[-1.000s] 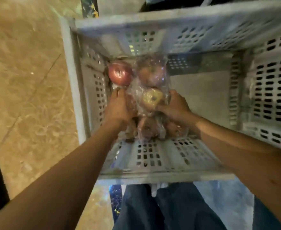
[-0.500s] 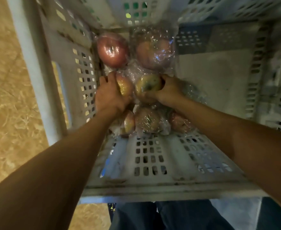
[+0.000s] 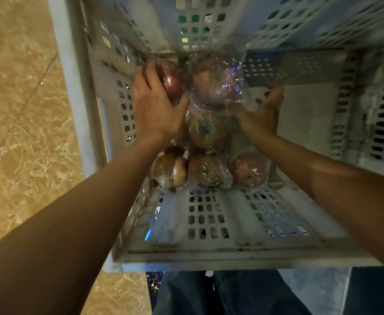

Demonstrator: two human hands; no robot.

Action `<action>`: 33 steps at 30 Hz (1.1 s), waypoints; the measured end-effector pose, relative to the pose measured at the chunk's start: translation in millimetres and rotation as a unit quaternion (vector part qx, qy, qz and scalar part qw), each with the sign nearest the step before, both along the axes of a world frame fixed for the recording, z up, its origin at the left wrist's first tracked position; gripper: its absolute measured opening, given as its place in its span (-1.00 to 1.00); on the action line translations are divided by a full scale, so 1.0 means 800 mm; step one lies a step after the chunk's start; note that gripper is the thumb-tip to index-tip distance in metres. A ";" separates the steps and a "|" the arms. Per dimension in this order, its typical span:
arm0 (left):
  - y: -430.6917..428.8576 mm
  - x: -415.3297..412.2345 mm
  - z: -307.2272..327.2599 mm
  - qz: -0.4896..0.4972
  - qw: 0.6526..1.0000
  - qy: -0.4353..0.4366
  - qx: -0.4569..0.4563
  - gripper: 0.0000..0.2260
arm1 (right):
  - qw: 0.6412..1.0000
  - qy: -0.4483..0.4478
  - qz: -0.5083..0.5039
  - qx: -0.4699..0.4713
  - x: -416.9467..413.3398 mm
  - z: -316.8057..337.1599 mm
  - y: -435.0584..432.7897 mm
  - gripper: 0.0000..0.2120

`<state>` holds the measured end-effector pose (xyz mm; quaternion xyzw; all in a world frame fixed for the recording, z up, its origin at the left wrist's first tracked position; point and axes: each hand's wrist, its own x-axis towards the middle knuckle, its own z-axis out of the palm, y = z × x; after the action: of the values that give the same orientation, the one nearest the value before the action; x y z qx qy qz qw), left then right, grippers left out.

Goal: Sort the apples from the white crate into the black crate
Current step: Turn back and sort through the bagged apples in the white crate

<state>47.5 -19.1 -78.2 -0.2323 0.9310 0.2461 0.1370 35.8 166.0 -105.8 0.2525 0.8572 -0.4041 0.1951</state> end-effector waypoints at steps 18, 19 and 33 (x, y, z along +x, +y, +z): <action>-0.010 -0.042 -0.029 -0.100 0.974 -0.165 -0.121 -0.28 | 0.991 -0.046 0.110 -0.064 -0.044 -0.051 -0.050 0.03; -0.011 -0.041 -0.029 -0.103 0.972 -0.170 -0.124 -0.26 | 0.989 -0.055 0.117 -0.067 -0.043 -0.049 -0.046 0.10; 0.038 -0.069 -0.036 -0.268 0.946 -0.123 -0.135 -0.39 | 0.930 -0.187 0.315 0.017 0.123 -0.004 0.088 -0.21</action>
<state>-7.6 11.3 -107.0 -0.0185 0.9593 0.0416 0.2786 134.6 236.4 -108.8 0.0435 0.8475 -0.2521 0.4650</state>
